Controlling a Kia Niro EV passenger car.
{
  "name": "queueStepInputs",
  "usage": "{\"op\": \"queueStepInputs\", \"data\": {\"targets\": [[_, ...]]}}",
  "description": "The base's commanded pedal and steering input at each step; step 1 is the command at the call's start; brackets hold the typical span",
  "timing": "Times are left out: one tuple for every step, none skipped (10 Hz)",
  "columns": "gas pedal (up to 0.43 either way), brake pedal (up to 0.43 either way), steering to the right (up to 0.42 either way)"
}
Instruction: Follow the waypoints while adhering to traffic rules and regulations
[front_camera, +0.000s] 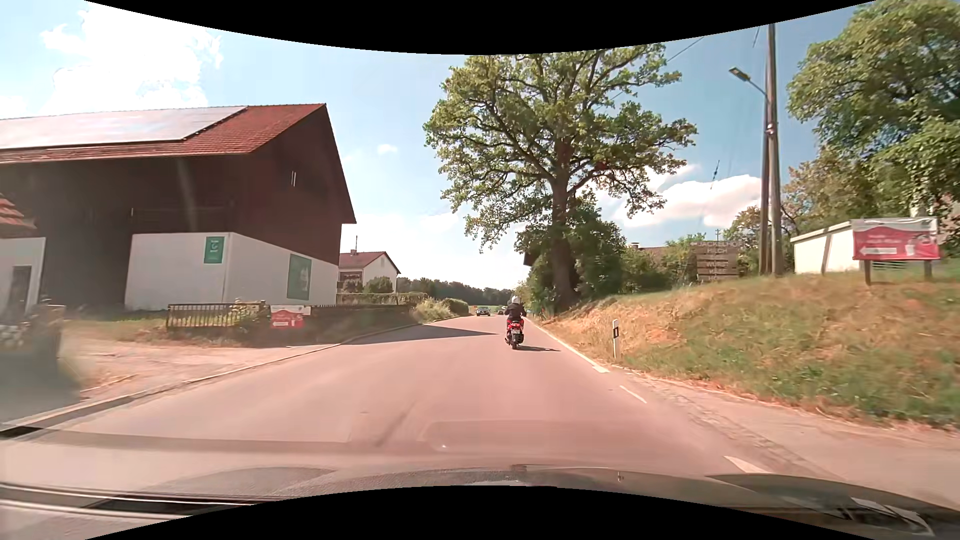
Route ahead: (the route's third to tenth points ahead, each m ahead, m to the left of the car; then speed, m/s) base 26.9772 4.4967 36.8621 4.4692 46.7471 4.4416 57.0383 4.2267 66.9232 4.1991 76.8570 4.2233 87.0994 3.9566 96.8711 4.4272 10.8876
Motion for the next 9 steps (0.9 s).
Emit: {"op": "queueStepInputs", "data": {"targets": [[0.240,0.006,0.013],[0.240,0.006,0.012],[0.240,0.006,0.011],[0.240,0.006,0.009],[0.240,0.006,0.008],[0.240,0.006,0.007],[0.240,0.006,0.007],[0.240,0.006,0.006],[0.240,0.006,0.006]]}}
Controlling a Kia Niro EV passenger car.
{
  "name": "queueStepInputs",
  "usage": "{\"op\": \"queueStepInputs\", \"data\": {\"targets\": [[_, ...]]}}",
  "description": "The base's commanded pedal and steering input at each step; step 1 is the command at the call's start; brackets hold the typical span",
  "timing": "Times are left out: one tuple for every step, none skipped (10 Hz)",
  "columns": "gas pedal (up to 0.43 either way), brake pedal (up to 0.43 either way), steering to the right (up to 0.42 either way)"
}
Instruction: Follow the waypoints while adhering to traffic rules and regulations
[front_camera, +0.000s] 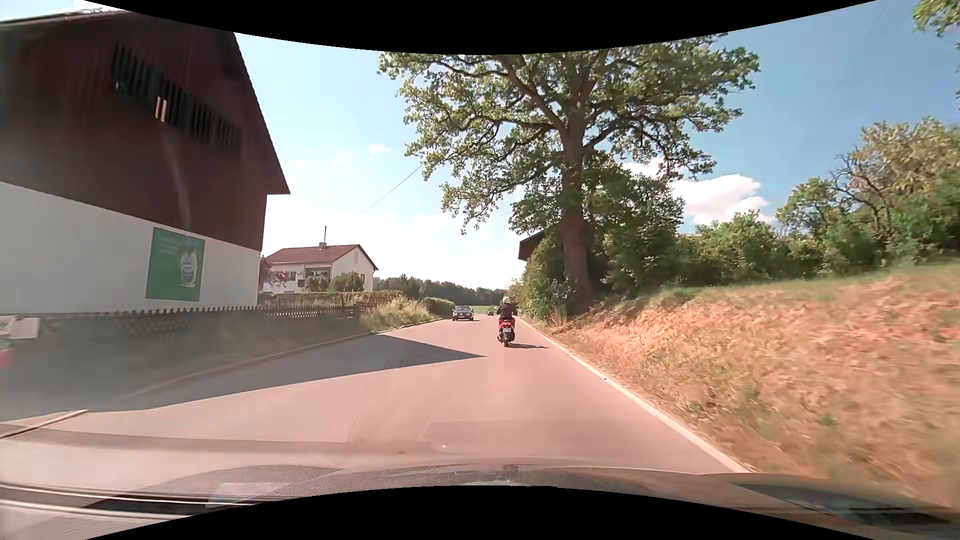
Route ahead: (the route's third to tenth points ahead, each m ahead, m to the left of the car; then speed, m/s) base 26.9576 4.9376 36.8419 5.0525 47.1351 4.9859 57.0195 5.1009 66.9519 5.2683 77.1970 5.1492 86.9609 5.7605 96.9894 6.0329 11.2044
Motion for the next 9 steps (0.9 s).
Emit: {"op": "queueStepInputs", "data": {"targets": [[0.248,0.006,0.006],[0.248,0.006,0.006],[0.248,0.006,0.006],[0.248,0.006,0.006],[0.248,0.006,0.004],[0.248,0.006,0.003],[0.248,0.006,0.000],[0.248,0.006,-0.005],[0.248,0.006,-0.006]]}}
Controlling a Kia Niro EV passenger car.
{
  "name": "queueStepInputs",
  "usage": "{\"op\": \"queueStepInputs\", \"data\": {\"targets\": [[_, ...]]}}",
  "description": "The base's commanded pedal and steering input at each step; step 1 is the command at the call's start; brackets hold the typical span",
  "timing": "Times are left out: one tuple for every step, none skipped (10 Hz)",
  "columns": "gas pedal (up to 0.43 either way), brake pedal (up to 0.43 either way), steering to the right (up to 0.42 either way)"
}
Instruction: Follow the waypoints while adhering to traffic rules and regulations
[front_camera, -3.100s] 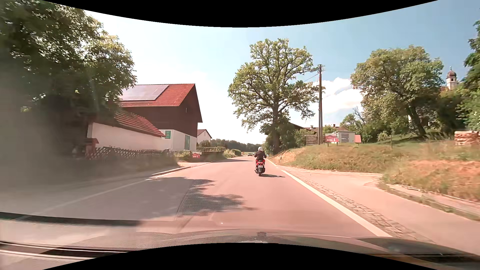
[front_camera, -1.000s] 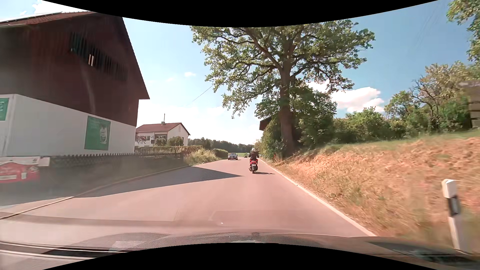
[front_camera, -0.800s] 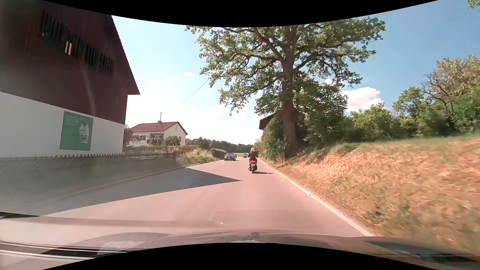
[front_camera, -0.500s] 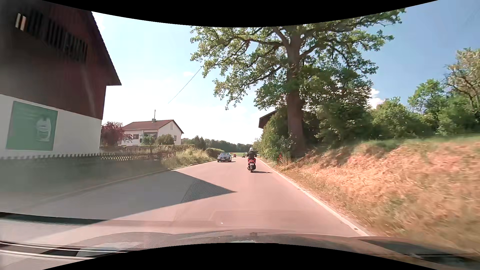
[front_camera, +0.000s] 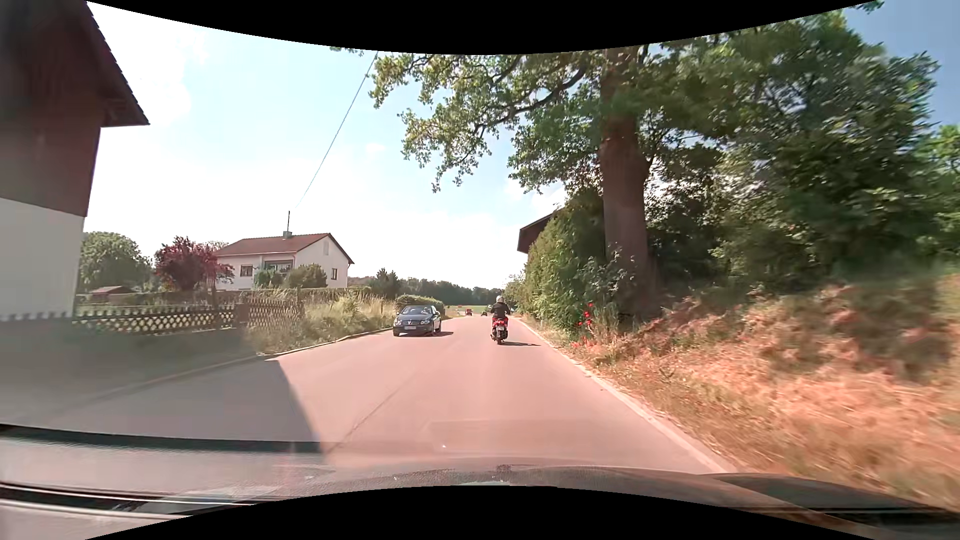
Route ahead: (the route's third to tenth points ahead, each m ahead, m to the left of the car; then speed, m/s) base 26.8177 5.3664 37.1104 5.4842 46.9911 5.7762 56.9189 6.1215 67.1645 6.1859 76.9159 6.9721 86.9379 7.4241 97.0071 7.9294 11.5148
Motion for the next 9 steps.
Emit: {"op": "queueStepInputs", "data": {"targets": [[0.248,0.006,-0.007],[0.248,0.006,-0.007],[0.248,0.006,-0.008],[0.248,0.006,-0.008],[0.248,0.006,-0.008],[0.248,0.006,-0.008],[0.240,0.006,-0.008],[0.240,0.006,-0.007],[0.240,0.006,-0.004]]}}
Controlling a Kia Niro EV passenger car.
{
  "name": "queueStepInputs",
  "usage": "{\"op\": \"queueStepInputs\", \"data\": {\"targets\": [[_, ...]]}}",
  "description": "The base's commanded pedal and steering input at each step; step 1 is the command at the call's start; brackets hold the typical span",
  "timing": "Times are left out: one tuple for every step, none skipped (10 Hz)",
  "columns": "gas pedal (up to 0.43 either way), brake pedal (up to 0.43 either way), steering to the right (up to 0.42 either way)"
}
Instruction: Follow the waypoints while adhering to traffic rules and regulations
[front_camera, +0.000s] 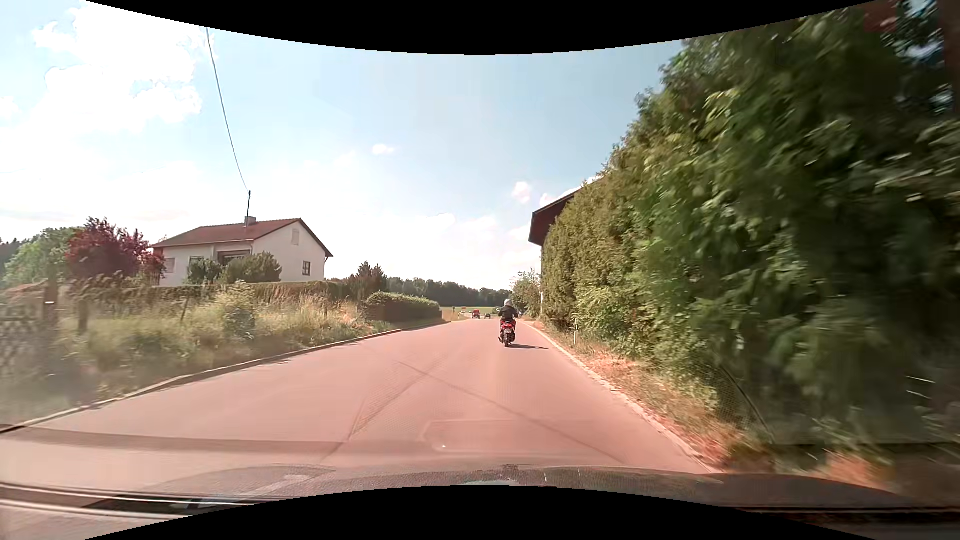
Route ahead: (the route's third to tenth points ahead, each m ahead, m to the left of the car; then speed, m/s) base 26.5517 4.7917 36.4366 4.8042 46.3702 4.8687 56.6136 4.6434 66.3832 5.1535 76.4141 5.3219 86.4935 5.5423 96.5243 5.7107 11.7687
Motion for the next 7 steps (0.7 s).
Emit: {"op": "queueStepInputs", "data": {"targets": [[0.240,0.006,0.000],[0.240,0.006,0.000],[0.240,0.006,0.001],[0.240,0.006,0.005],[0.248,0.006,0.006],[0.248,0.006,0.006],[0.248,0.006,0.006]]}}
